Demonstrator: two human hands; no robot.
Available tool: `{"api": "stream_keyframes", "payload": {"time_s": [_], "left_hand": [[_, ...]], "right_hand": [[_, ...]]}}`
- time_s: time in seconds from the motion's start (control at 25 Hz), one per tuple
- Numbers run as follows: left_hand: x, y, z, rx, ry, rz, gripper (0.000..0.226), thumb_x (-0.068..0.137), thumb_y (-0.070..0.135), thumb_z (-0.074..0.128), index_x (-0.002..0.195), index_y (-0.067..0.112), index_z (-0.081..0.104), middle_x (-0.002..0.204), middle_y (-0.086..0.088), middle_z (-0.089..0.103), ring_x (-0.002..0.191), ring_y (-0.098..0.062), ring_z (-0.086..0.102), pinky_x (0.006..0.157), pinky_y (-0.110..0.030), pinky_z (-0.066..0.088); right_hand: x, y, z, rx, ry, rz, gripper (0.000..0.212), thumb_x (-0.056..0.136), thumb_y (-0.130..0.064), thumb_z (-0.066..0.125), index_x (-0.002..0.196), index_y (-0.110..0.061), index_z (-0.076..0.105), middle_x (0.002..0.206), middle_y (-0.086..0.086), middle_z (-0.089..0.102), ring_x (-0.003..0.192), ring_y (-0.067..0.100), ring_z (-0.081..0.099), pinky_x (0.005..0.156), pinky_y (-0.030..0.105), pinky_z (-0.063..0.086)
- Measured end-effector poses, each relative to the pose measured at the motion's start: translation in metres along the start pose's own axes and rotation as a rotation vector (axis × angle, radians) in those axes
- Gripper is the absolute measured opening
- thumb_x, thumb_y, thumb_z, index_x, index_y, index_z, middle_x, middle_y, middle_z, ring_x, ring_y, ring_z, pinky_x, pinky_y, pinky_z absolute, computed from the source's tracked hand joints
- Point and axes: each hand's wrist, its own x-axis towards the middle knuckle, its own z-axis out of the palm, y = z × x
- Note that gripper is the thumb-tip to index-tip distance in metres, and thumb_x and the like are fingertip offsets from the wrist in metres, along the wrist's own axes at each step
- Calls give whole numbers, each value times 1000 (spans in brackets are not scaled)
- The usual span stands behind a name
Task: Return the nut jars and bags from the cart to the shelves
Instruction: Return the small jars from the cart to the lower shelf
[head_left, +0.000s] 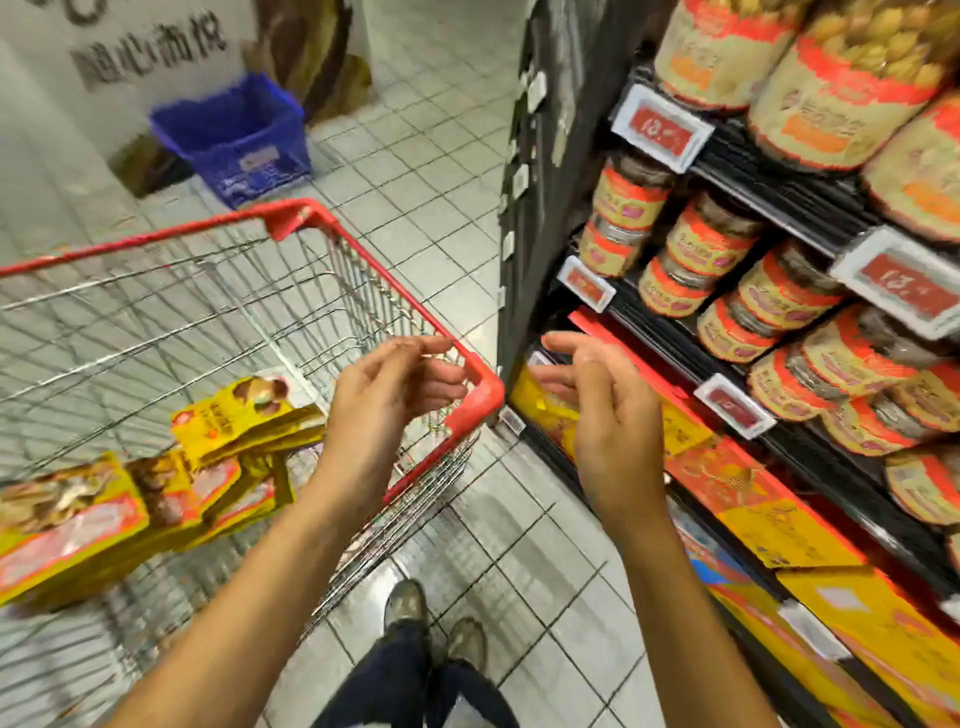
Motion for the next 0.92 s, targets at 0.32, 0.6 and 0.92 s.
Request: {"api": "stream_keyframes", "payload": {"time_s": [0.32,0.6,0.92], "left_hand": [[-140,11,-197,-157,618,-26,29,98,14,41,83,11,65,61,-1,68,53,-9,64,56,-17,51],[-173,18,-368,-216,893,-143,25,96,8,40,84,7,61,56,1,67,50,-6,63,52,-14,50],[-119,12,-451,-251,799,-322,27,98,6,36,79,10,55,46,4,60,40,-4,55,41,-12,43]], "right_hand": [[-82,-38,179,152,-706,99,22,96,-26,41,94,-24,63,97,-3,68,80,6,68,73,16,52],[-116,-38,316,30,-830,198,25,100,-23,37,95,-24,62,98,-3,67,76,1,65,69,14,50],[-132,3,399,-322,-813,289,29,99,-35,35,92,-29,63,88,1,68,76,19,62,56,20,49]]}}
